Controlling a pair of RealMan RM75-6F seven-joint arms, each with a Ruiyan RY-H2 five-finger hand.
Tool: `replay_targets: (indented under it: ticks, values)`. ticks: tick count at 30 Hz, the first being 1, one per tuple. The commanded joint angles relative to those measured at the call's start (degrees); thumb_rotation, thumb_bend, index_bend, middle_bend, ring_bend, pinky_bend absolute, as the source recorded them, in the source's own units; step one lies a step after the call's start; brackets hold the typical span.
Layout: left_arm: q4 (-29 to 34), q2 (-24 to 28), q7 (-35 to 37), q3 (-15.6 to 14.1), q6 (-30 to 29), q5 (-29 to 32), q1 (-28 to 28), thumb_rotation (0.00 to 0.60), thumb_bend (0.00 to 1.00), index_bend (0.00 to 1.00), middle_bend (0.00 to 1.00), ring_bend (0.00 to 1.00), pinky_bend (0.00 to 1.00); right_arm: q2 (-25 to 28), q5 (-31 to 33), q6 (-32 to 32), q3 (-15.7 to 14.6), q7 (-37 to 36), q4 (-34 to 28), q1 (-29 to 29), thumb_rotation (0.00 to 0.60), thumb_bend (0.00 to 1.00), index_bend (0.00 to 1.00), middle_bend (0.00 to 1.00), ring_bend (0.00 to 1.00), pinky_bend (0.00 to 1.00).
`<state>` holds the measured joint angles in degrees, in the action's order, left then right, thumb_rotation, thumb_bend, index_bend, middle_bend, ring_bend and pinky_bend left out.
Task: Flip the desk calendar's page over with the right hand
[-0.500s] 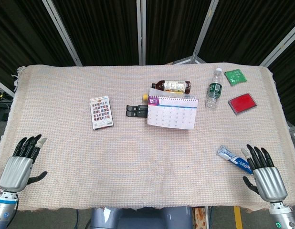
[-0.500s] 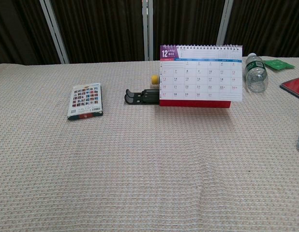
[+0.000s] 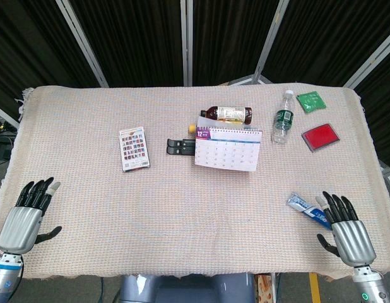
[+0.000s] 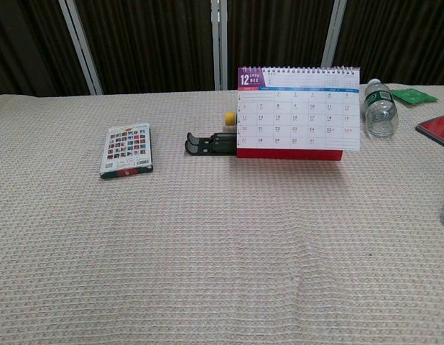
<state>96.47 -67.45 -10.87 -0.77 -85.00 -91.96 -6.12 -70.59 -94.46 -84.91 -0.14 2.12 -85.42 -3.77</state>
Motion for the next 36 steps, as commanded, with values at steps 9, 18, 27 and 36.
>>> replay_targets:
  ticks: [9,18,27,36]
  values:
    - [-0.23,0.18,1.1,-0.08,-0.27,-0.6,-0.05,0.6,0.12,0.0,0.0,0.0,0.0,3.26,22.76,24.52,8.75,-12.27,-21.68,-11.84,0.6,0.33,0.0,0.69,0.66,0.57]
    - [0.08,0.69,2.22,-0.43,-1.32,-2.08,0.17,0.6,0.12,0.0,0.0,0.0,0.0,4.06,42.72,43.04,15.55,-24.13,-19.92,-21.08,0.6,0.37,0.0,0.7,0.67,0.58]
    - [-0.08,1.04,2.91,-0.48,-1.31,-2.34,0.09,0.6,0.12,0.0,0.0,0.0,0.0,0.86,51.18,46.8,16.31,-23.39,-12.44,-26.41,0.6,0.37,0.0,0.7,0.67,0.58]
    - [-0.31,1.22,3.68,-0.26,-1.44,-2.36,-0.02,0.6,0.12,0.0,0.0,0.0,0.0,-1.52,56.74,48.58,16.17,-22.1,-7.8,-29.75,0.6,0.37,0.0,0.7,0.67,0.58]
